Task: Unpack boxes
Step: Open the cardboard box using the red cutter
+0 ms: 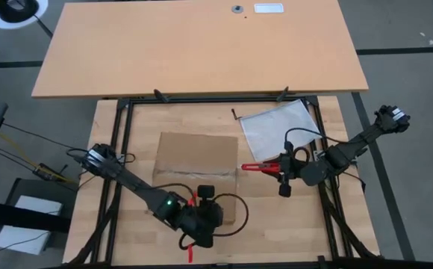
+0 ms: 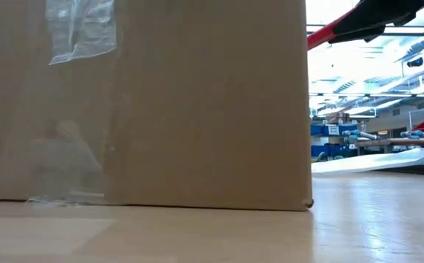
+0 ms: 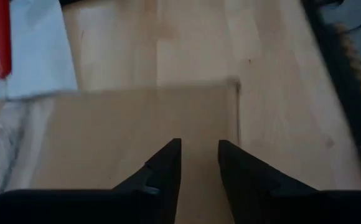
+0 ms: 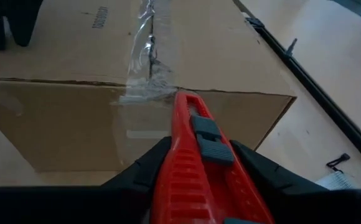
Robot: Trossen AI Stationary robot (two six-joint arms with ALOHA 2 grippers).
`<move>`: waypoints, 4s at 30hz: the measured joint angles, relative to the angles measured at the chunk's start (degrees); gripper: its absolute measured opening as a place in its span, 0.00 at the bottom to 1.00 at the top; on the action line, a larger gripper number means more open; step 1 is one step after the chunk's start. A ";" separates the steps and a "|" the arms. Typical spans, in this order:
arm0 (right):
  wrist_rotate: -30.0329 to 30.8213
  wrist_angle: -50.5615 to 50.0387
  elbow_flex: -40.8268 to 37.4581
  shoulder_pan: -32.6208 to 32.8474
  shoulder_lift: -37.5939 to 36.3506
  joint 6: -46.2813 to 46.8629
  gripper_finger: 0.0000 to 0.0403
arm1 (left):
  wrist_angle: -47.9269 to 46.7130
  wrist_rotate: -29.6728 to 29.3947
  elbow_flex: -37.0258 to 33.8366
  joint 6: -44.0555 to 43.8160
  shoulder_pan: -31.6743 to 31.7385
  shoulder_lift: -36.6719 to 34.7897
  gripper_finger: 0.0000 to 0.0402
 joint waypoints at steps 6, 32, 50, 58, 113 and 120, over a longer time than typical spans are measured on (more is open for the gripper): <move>-0.91 -0.05 0.00 0.05 -0.26 -0.30 0.33 | -0.89 8.77 7.54 -9.74 0.83 -0.47 0.29; -5.44 -0.25 -0.13 -0.24 -0.05 -1.70 0.14 | -3.25 3.70 6.34 -7.01 0.86 6.39 0.29; -5.36 0.35 4.49 0.72 -5.41 -8.41 0.07 | -19.78 -3.04 32.29 -7.21 3.39 6.72 0.29; -6.29 3.03 4.81 0.72 -5.38 -11.44 0.09 | -17.85 -0.26 37.38 -7.19 11.19 6.61 0.30; -11.04 -5.73 13.55 -5.12 -12.50 26.23 0.60 | -23.83 -23.57 38.91 17.20 16.29 8.96 0.10; -11.25 -1.84 13.53 -6.14 -9.54 25.84 0.60 | -23.43 -23.53 38.77 22.83 16.20 9.35 0.10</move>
